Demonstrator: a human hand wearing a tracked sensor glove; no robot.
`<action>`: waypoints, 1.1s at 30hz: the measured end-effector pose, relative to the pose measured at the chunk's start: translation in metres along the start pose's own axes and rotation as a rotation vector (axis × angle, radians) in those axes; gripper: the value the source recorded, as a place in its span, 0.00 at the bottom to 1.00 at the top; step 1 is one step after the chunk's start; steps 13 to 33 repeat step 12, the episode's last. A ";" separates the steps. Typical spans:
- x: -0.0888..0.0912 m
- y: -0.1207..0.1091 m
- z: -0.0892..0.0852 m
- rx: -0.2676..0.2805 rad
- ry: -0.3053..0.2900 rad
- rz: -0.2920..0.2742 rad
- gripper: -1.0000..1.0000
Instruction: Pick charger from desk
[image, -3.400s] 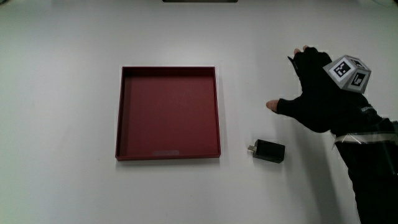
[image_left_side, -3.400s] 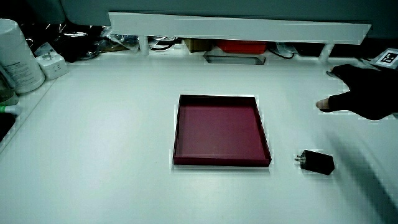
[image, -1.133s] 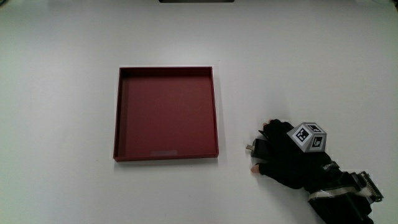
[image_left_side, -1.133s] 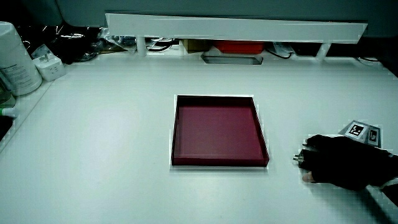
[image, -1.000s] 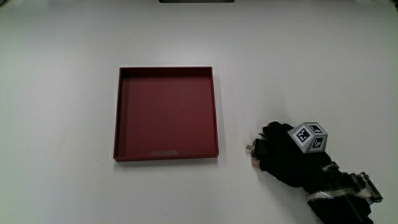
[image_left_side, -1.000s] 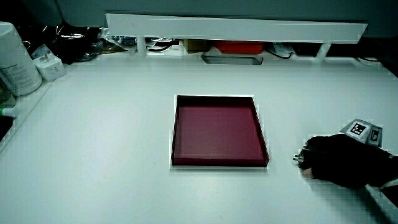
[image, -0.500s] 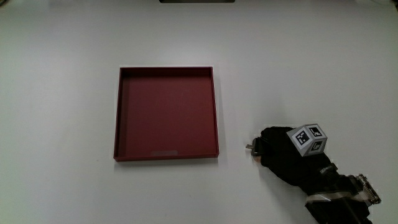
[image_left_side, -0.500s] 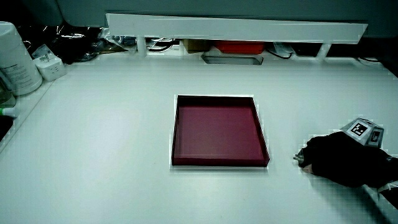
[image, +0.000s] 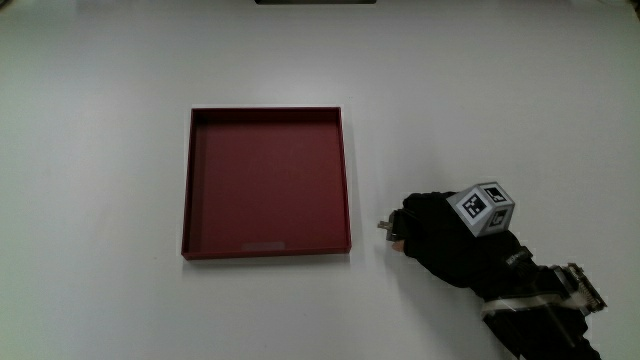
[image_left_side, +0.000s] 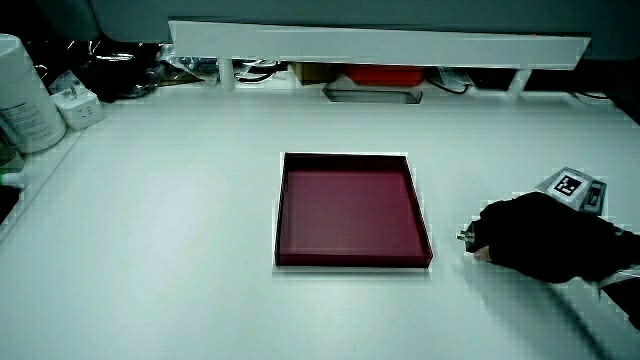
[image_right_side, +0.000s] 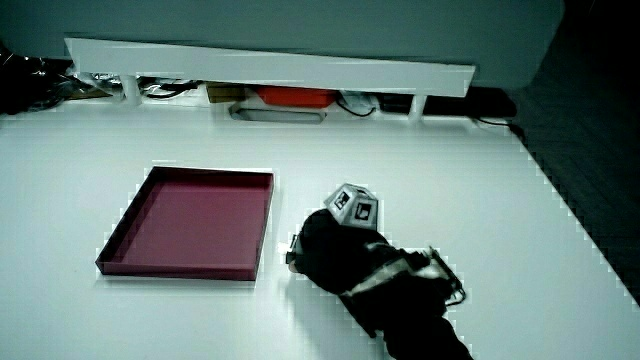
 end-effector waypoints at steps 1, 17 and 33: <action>-0.004 0.002 0.002 -0.016 -0.003 0.016 1.00; -0.055 0.026 0.028 -0.086 0.166 0.076 1.00; -0.055 0.026 0.028 -0.086 0.166 0.076 1.00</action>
